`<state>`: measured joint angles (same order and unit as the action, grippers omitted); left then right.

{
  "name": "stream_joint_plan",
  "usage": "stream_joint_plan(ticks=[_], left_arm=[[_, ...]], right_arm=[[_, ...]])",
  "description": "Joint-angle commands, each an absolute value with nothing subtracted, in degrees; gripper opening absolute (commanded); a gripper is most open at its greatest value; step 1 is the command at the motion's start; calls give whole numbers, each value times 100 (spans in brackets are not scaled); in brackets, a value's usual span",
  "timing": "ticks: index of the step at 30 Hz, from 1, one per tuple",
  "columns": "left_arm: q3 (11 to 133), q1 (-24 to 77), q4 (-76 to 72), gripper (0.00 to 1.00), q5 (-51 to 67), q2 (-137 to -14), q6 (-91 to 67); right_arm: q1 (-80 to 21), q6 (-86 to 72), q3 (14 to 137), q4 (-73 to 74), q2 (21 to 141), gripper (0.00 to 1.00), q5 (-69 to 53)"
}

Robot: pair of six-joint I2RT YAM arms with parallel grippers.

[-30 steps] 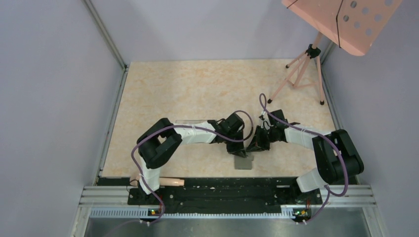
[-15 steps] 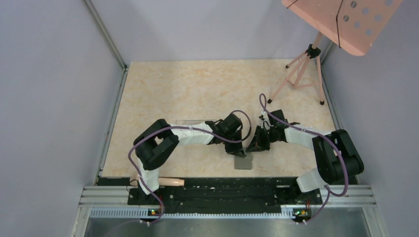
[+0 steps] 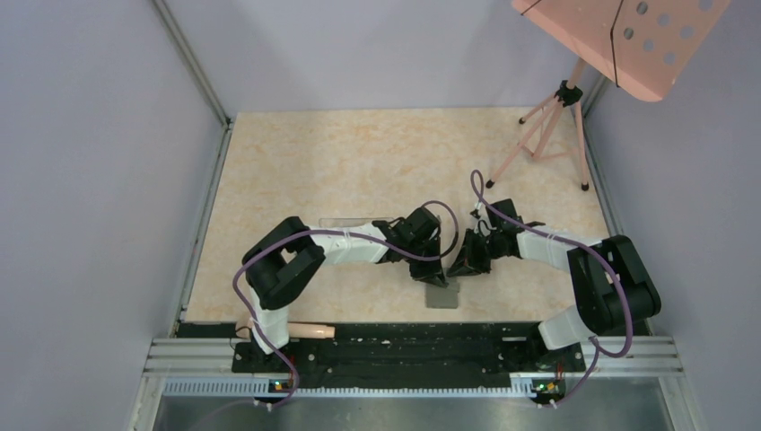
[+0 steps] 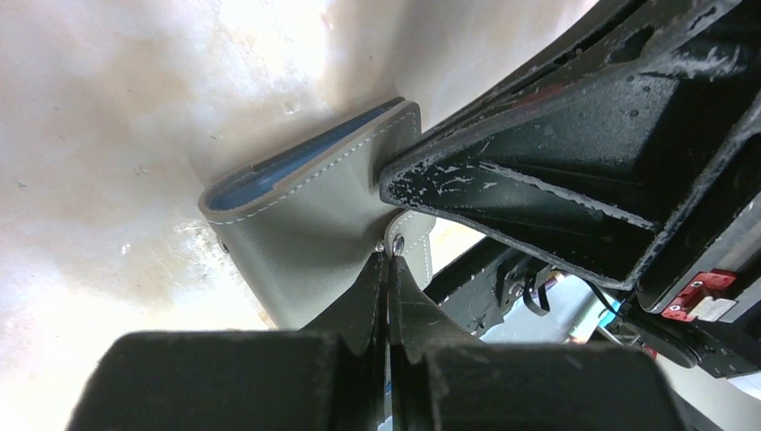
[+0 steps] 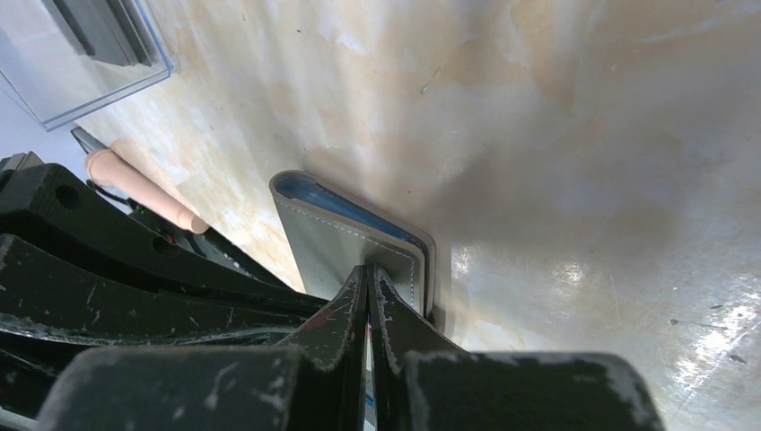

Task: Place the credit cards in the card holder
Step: Close the card holder at the center of the board.

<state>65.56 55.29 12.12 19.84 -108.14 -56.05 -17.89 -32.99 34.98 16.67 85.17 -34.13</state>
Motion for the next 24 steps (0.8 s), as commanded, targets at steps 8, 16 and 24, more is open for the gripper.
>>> stream_joint_plan(ticks=[8,16,24], left_arm=[[6685,5607,1467,0,2092,-10768,-5522],[6804,5598,1637,0,2065,-10980,-5442],[6782,5590,1767,0,1964,-11023,-5423]], right_arm=[[-1846,-3022,3484,1962,8592,0,-2742],[-1845,-2967,3481,1943,8544,0,-2838],[-1840,-2902,3445,1946,8172,0,-2819]])
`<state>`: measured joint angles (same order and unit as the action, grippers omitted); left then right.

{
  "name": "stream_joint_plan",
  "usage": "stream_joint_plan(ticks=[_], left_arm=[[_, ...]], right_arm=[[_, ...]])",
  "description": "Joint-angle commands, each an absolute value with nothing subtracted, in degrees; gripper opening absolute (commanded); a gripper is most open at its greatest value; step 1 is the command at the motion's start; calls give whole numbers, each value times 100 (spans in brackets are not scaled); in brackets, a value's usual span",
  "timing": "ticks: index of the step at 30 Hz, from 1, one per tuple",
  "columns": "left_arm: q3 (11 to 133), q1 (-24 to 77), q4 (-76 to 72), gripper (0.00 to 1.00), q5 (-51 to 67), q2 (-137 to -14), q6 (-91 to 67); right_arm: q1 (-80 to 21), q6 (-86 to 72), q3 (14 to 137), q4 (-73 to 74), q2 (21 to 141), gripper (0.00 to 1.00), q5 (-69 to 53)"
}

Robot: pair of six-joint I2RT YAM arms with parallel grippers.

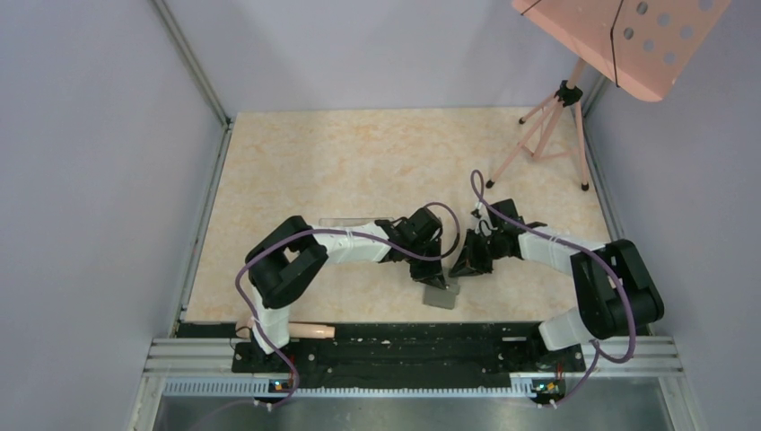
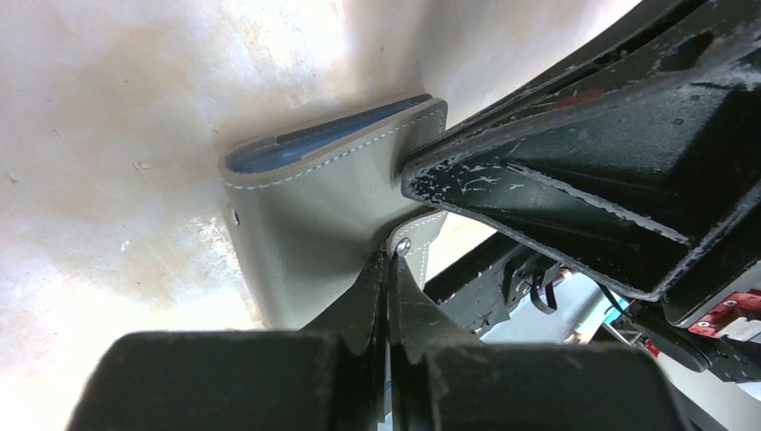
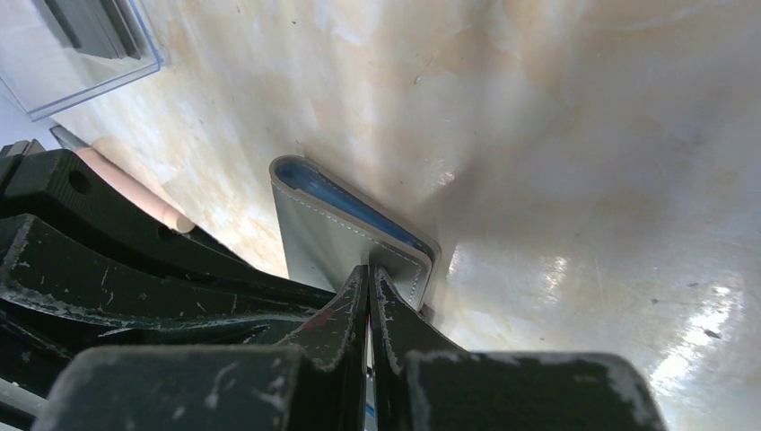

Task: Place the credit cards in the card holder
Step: Close the card holder at the center of the board.

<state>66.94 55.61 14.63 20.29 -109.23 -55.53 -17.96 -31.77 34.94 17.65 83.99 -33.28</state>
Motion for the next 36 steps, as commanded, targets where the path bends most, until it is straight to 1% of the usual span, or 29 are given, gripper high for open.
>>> stream_joint_plan(ticks=[1,9,15,25,36], left_arm=[[6790,5589,1759,0,1987,-11047,-5423],[6807,5580,1760,0,2021,-11096,-5423],[6811,5581,1754,0,2045,-11137,-5447],[6790,5555,1861,0,1989,-11179,-5518],[6813,5555,1958,0,1978,-11238,-5537]], right_arm=[[-1844,-2890,3454,1955,8118,0,-2837],[-1846,-2819,3541,2257,7477,0,-2820],[-1873,-2866,3470,2424,7261,0,-2935],[-2166,-2975,3342,2313,7375,0,-2946],[-2498,-3051,3310,2087,7923,0,-2612]])
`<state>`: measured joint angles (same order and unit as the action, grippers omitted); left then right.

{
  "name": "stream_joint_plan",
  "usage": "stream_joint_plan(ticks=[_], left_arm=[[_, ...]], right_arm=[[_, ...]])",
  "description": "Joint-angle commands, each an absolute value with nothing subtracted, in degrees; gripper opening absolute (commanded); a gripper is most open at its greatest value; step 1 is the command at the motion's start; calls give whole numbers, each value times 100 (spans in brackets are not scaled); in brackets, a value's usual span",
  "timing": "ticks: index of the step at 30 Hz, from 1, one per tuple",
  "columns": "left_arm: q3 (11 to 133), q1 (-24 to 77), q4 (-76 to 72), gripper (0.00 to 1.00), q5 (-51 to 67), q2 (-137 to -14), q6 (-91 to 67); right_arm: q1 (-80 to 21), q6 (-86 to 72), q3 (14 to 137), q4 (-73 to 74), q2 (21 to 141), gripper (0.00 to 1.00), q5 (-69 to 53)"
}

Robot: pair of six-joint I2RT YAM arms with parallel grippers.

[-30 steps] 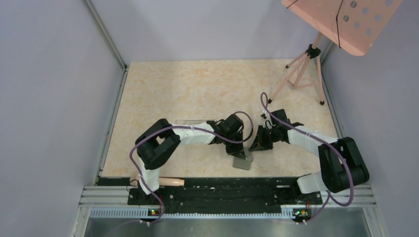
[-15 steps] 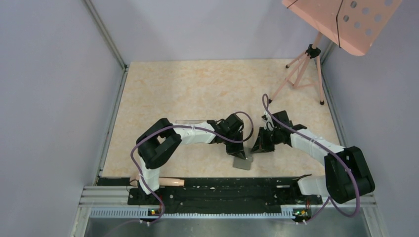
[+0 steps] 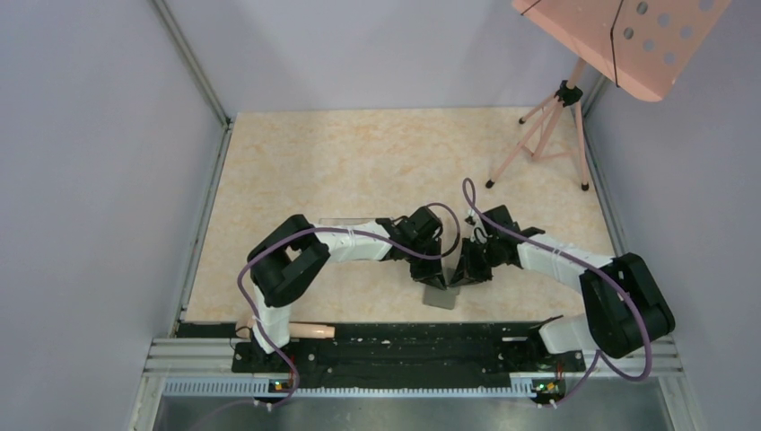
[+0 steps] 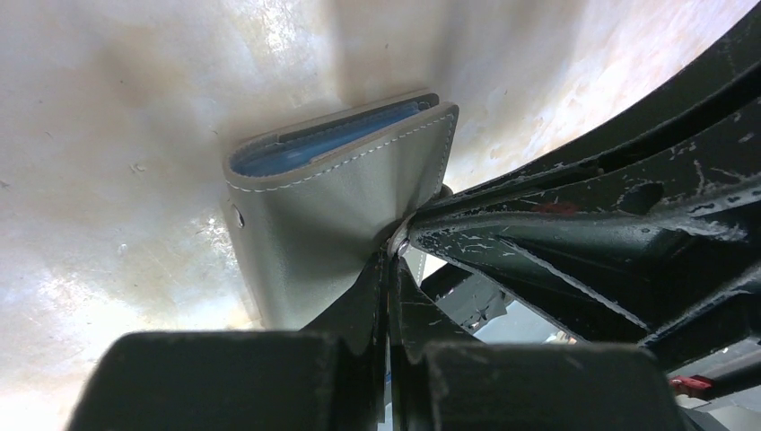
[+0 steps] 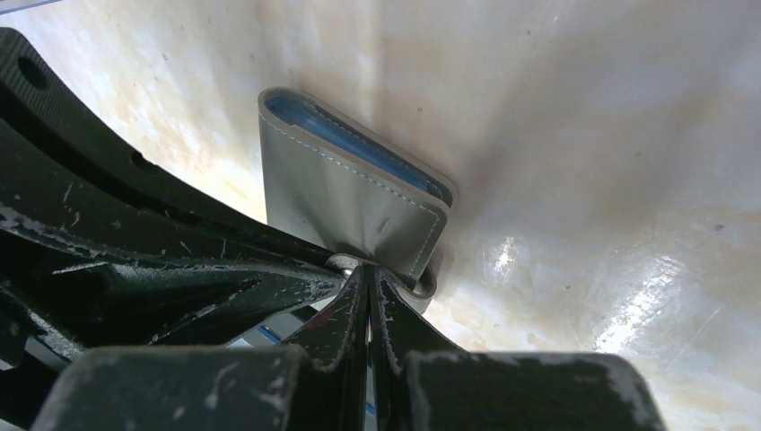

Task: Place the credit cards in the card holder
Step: Close the card holder at the center of the board.

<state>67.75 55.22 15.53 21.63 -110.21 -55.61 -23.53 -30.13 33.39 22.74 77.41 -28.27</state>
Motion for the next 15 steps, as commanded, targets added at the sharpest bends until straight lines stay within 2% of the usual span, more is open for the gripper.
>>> stream_joint_plan(ticks=[1,15], left_arm=[[6831,5555,1985,0,1978,-11256,-5542],[7015,5496,2496,0,2008,-11803,-5689]], right_arm=[[-2529,-3062,3303,2076,7977,0,-2584],[-2810,-2988,3392,2685,8352,0,-1563]])
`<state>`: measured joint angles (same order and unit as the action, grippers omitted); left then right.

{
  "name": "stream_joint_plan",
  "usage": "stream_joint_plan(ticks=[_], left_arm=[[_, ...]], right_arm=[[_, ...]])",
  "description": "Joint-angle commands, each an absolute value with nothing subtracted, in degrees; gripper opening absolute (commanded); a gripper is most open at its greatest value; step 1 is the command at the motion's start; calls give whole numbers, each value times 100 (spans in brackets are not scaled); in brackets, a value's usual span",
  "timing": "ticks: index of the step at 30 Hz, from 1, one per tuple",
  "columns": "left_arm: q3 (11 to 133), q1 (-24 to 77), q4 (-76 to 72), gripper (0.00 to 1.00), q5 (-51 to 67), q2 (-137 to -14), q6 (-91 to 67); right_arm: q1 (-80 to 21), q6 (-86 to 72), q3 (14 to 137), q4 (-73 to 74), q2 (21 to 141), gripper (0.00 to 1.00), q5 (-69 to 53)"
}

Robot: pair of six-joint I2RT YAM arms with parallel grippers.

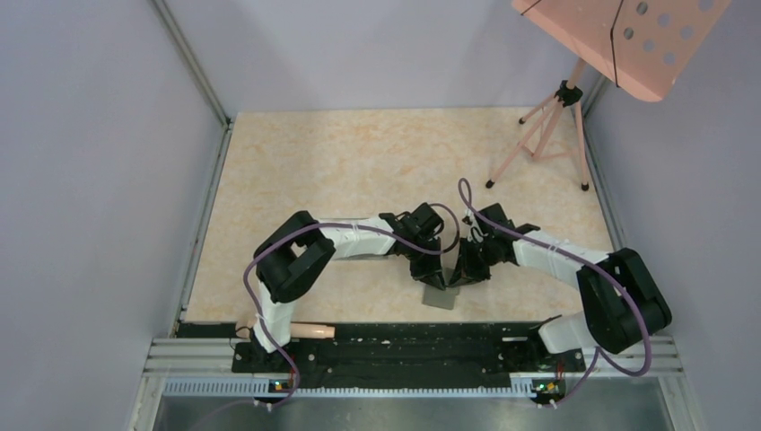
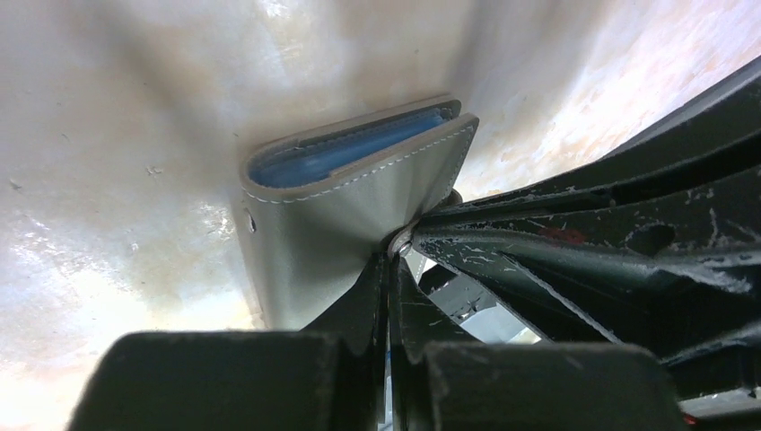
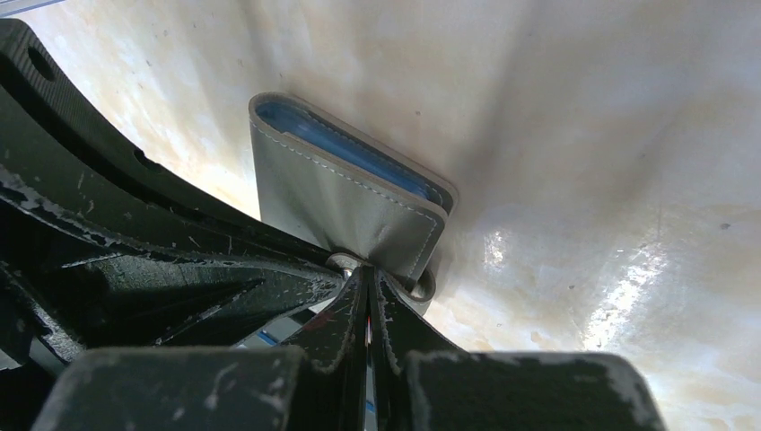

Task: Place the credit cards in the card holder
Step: Close the card holder at the center of the board, then reset both arms

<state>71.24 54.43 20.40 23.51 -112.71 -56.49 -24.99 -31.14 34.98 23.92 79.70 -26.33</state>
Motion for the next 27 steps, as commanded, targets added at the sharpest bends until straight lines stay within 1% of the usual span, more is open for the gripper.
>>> stream_joint_plan(ticks=[1,8,13,14,16,17,18,20,22,24,27], left_arm=[[7012,5486,2550,0,2003,-11838,-5713],[7022,5448,2791,0,1896,-11904,-5790],[6937,5458,2094,0,1950,-11468,-5540],[6907,5458,1953,6,1915,-11311,-5494],[6836,5466,1689,44,1783,-10914,-5369],[6792,5462,1592,53,1692,-10697,-5331],[6726,5452,1470,58,1616,-10509,-5285],[6636,5413,1223,66,1508,-10150,-5249],[6450,5330,810,67,1631,-9861,-5306],[6164,5229,259,68,1806,-9599,-5438],[5657,5019,-519,70,1957,-9203,-5598]], right_arm=[[-2879,-2992,3428,2768,8388,0,-1461],[-3229,-3194,3486,3037,8404,0,-900],[-3226,-3121,3677,2938,8047,0,-1003],[-3228,-3116,3759,2917,7954,0,-1067],[-3221,-3111,3927,2890,7739,0,-1117],[-3211,-3126,4023,2888,7617,0,-1131],[-3190,-3131,4113,2883,7507,4,-1130],[-3136,-3162,4260,2882,7274,16,-1085],[-3024,-3164,4377,2878,7040,34,-1065],[-2841,-3139,4418,2869,6817,47,-1070],[-2463,-3067,4326,2767,6437,74,-1203]])
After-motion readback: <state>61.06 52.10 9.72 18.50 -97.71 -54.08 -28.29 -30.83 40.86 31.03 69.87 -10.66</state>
